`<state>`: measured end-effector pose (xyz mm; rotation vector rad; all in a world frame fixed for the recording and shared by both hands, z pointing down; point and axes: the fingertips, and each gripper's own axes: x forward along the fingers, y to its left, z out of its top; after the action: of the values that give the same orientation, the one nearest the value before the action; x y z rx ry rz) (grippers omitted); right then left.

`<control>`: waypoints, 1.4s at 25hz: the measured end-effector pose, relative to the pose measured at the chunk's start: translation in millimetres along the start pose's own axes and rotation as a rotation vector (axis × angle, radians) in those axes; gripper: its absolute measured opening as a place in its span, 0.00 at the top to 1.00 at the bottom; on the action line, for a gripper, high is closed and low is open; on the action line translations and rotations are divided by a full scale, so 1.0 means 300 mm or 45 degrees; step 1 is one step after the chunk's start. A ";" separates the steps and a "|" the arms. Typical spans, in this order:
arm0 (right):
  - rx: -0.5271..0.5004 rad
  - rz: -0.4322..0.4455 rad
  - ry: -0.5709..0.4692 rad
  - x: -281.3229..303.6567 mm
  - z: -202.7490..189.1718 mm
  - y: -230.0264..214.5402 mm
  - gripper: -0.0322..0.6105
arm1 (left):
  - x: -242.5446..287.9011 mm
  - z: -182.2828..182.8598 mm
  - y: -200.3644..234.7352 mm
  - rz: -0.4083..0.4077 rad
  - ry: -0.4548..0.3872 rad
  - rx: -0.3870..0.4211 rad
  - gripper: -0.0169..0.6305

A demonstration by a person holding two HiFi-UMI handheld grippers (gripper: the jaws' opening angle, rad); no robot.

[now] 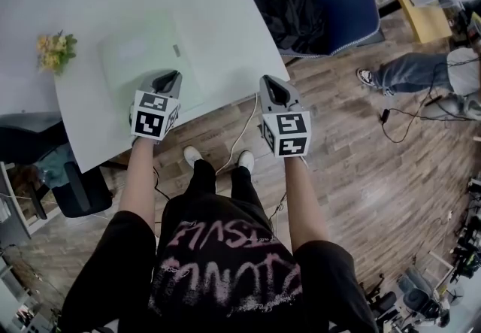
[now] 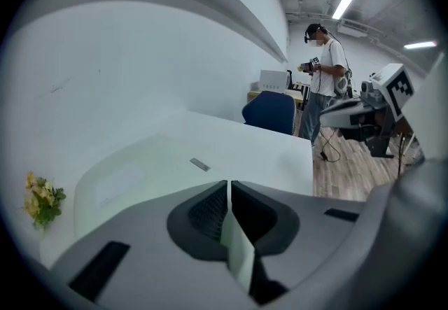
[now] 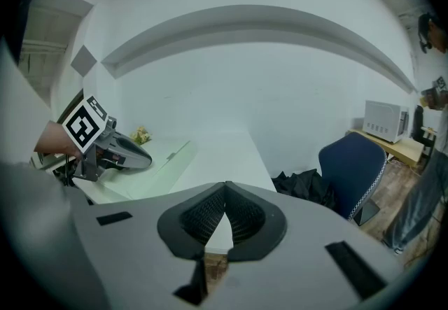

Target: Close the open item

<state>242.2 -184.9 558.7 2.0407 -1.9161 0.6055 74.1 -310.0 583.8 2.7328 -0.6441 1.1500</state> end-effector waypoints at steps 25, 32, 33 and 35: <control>0.037 -0.047 0.033 0.070 0.004 -0.044 0.93 | 0.111 -0.002 0.066 -0.155 0.196 -0.103 0.97; 0.036 -0.051 0.025 0.049 0.005 -0.044 0.93 | 0.103 0.004 0.066 -0.120 0.184 -0.077 0.97; 0.035 -0.051 0.023 0.044 0.006 -0.042 0.93 | 0.097 0.006 0.065 -0.110 0.177 -0.064 0.97; 0.031 -0.049 0.018 0.036 0.012 -0.040 0.93 | 0.089 0.012 0.063 -0.084 0.168 -0.029 0.97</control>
<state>254.9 -195.1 561.9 2.0779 -1.8660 0.6352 85.0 -337.1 599.0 2.6112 -0.5431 1.2861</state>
